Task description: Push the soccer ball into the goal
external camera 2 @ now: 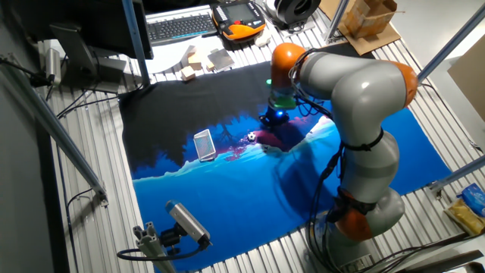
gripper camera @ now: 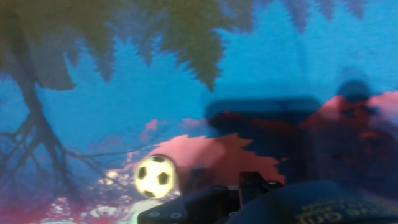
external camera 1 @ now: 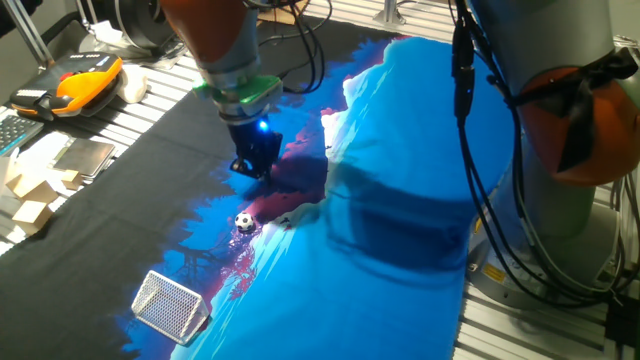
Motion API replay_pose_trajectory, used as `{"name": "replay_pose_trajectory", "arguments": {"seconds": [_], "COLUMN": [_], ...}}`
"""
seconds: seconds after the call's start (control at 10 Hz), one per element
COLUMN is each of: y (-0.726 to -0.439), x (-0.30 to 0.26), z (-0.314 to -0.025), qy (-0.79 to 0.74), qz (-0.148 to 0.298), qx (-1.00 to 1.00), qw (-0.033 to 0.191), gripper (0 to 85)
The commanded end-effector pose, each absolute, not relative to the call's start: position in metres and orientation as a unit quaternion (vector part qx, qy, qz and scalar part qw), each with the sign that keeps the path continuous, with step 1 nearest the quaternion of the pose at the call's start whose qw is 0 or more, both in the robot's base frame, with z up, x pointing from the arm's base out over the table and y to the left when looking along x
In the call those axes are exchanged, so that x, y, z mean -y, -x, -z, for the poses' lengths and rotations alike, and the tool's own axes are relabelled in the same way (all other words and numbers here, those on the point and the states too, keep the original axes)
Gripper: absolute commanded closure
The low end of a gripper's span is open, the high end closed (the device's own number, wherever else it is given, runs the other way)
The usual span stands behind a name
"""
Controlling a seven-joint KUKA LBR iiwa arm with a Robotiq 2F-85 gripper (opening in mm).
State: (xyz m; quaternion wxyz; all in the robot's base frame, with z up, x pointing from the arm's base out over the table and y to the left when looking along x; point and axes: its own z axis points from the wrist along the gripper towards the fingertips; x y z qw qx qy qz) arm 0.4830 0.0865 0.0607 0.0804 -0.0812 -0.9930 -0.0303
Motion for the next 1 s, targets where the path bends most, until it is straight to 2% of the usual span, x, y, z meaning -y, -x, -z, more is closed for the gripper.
{"name": "replay_pose_trajectory", "arguments": {"seconds": [0.0,0.9], "y": [-0.483,-0.478], "x": [-0.089,-0.126], "z": [-0.059,-0.047], "qy": [0.083,0.102], "qz": [0.039,0.04], "qx": [0.993,0.992], "qw": [0.081,0.066], "gripper": [85.0,85.0]}}
